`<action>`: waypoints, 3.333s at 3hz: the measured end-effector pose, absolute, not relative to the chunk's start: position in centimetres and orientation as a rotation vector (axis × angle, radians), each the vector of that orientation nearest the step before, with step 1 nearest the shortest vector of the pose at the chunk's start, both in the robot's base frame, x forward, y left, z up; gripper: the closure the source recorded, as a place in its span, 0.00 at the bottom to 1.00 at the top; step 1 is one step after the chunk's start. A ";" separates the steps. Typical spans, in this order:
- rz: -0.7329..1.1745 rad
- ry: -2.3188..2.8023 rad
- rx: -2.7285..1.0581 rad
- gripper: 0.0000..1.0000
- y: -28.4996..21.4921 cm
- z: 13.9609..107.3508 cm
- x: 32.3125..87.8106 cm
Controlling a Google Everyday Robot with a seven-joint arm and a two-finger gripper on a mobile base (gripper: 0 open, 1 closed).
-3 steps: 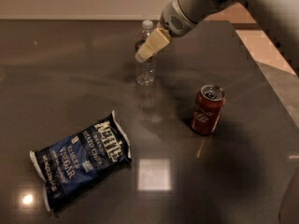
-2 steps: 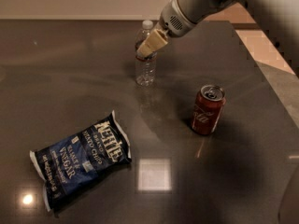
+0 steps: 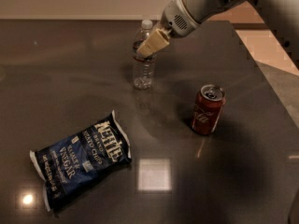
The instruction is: Move water bottle near blue chip bag
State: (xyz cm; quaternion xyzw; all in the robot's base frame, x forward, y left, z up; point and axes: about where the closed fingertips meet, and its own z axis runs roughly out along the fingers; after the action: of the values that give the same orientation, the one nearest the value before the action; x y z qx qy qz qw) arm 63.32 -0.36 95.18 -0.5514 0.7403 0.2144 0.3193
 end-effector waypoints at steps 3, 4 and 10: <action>0.714 1.822 -1.728 1.00 0.8 96.9 53.7; 0.725 1.810 -1.801 1.00 1.3 95.6 51.4; 0.756 1.718 -1.870 0.00 1.8 93.4 46.8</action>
Offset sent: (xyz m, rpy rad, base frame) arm -0.1119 0.0039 0.0343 -0.0044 0.0623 0.2996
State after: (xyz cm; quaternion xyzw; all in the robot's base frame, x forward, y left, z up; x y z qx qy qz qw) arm 46.78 1.83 93.44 -0.6846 0.6288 0.2768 0.2437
